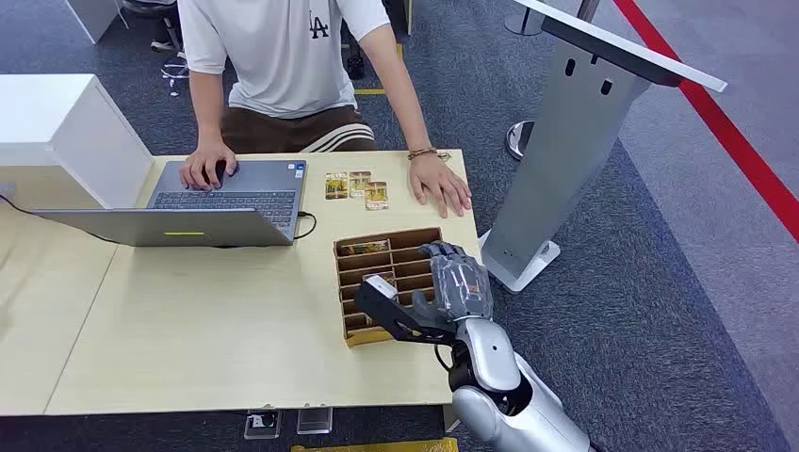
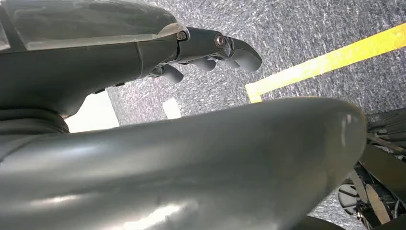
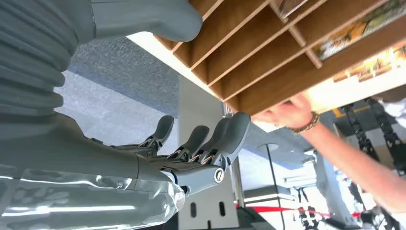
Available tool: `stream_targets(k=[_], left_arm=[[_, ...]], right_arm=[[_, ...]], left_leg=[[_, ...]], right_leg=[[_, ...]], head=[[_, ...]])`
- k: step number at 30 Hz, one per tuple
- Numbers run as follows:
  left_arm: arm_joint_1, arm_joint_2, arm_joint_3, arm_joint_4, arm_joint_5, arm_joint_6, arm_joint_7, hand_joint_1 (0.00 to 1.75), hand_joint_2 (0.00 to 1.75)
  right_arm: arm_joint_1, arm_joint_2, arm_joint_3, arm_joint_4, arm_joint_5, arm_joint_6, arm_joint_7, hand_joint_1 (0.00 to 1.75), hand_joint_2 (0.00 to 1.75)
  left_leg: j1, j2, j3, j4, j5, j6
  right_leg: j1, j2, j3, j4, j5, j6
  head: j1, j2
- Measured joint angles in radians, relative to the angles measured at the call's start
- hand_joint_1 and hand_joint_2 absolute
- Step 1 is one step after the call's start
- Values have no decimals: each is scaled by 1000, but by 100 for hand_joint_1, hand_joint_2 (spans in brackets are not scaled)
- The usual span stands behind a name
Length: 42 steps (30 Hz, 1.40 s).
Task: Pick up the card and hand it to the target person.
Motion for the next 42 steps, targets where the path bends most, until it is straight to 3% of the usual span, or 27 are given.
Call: stream_targets(k=[9,17,19,32,42], left_arm=[[0,0,0,0,0,0,0,0,0],[-1,0,0,0,0,0,0,0,0],[-1,0,0,0,-1,0,0,0,0],[-2,0,-1,0,-12,-1,0,0,0],[-4,-3,-2,0,-17,-1,-1,0,0]], right_arm=[[31,-21,-9,-90,10,50,6,52,175],[48,-28,-5,-108,-4,99,8,126,175],[49,-29,-3,-106,-10,117,10,137,175],[47,-28,12,-40,-15,165,17,99,175],[20,-7,28,45,-44,167,-20,99,175]], left_leg=[[0,0,0,0,0,0],[0,0,0,0,0,0],[0,0,0,0,0,0],[0,0,-1,0,0,0],[0,0,-1,0,0,0]], right_leg=[[0,0,0,0,0,0],[0,0,0,0,0,0],[0,0,0,0,0,0],[0,0,0,0,0,0],[0,0,0,0,0,0]], head=[[-1,0],[0,0],[0,0],[-1,0],[-1,0]])
